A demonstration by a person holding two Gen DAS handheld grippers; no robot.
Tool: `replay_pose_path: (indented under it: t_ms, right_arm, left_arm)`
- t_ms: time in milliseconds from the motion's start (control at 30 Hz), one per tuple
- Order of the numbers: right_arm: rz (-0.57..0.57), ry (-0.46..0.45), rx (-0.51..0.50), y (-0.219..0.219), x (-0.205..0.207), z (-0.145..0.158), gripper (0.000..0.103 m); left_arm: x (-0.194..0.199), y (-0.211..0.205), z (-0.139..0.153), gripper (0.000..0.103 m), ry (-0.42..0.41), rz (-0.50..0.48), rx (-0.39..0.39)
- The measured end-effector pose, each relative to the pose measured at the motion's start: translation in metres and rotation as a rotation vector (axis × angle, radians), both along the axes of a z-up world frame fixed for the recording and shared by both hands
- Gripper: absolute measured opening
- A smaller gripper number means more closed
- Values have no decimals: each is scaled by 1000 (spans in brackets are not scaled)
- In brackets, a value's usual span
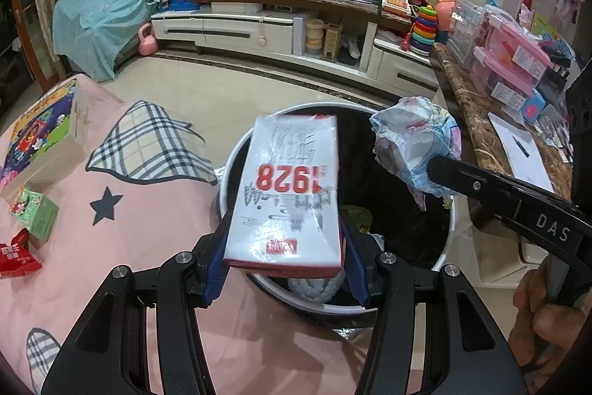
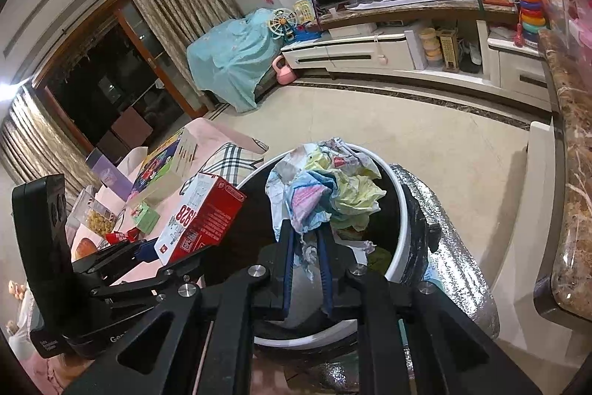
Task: Collect trash
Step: 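Open left tool to drop milk carton while right tool drops wrappers, then move both open tools back over the table toward remaining trash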
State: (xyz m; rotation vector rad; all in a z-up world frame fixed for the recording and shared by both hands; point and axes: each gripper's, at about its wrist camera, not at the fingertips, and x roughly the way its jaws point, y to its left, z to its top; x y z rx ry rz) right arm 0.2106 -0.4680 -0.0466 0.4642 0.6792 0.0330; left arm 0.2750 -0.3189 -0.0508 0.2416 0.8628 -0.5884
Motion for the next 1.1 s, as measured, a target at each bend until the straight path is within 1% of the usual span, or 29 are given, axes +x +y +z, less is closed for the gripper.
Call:
replay_pose_path:
  t_ms: [33,67,100,133,267,333,367,400,433,500,667,833,933,1100]
  right_arm:
    - [-2,0,4,-1,0,0,21]
    - [-5,-1,10,-2,0,0,24]
    - [-9,0,14,-3,-1,0,36]
    - [-12,-4,16,-3,-1,1,46]
    - [-21,-20,26,-1,-8,3,48]
    - [-25,-27,42,1,-11,4,50]
    - [-27,-32,44,3,-13,4,54]
    - [-25,-38,45,7,-16,5,59]
    - [-24,-42,46,10,-17,5,62]
    - [-14,-57,47,20,-22,7,71]
    - [17,-75,14,49,-28,9,77]
    - [76,-86,21,82,-33,7,79]
    - [124,-77,34,104,-32,3,82]
    - [204,-41,22,144,-23,-7,84]
  left_arm:
    - [0,1,1,53,4,2,-5]
    - [0,2,2,59,5,2,-12]
    - [-1,4,3,68,5,2,-18]
    - [-3,6,5,70,-1,4,-26]
    - [-15,21,11,71,-33,16,-37]
    - [-21,32,11,74,-32,30,-48]
    - [-24,37,10,75,-31,41,-51]
    - [-26,44,9,76,-29,53,-58]
    - [-30,53,7,76,-23,67,-67]
    - [-34,70,4,76,-16,98,-77]
    - [-45,119,-5,77,-4,191,-98]
    - [-54,168,-14,77,21,273,-111]
    - [-56,196,-18,77,37,320,-126]
    - [-61,238,-22,77,41,394,-139]
